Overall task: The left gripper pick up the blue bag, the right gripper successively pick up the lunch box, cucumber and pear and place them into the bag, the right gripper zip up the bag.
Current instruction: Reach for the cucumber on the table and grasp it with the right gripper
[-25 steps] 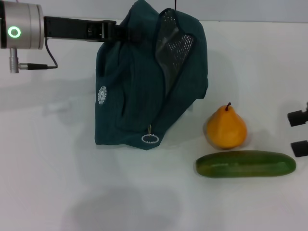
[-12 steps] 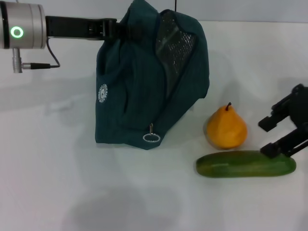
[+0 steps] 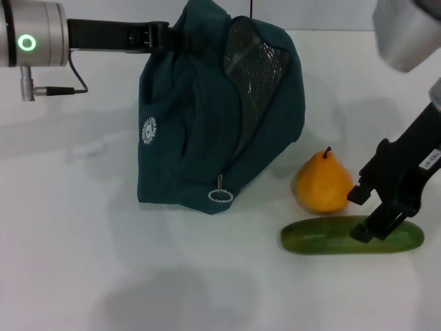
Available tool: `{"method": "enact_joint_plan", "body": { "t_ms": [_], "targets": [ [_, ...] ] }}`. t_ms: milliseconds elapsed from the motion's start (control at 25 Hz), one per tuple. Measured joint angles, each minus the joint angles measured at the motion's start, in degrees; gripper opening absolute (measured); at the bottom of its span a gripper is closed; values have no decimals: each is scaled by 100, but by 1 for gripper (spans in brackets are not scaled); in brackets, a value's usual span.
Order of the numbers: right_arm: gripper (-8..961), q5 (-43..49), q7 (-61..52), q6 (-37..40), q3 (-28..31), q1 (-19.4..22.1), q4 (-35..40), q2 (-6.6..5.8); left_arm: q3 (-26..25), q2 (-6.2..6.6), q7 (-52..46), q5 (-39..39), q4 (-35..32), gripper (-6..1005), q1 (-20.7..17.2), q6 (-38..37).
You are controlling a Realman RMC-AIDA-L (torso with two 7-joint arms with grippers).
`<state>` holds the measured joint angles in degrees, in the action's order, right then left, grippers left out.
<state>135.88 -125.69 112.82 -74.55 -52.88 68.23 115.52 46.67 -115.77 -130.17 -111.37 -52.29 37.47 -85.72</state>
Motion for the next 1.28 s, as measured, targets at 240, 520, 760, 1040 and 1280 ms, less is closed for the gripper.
{"method": "enact_joint_plan", "body": {
  "t_ms": [240,520,760,1040,1280],
  "targets": [
    [630,113,-59,-332,-521,-116,-277,32,0,2,14,3,0,42,4,44],
    [645,140,-63,-785,-1230,-227,-576,45,0,-4,40,3,0,42,13,48],
    [658,180,-67,-1085,-1614,-257,-744,61,0,-19,79,3,0,42,15,47],
    [675,203,-143,-1345,-1940,-258,-756,69,0,-30,159,3,0,41,-19,47],
    [690,210,-184,-1430,-2018,-226,-766,66,0,-47,212,5,0,42,-40,47]
  ]
}}
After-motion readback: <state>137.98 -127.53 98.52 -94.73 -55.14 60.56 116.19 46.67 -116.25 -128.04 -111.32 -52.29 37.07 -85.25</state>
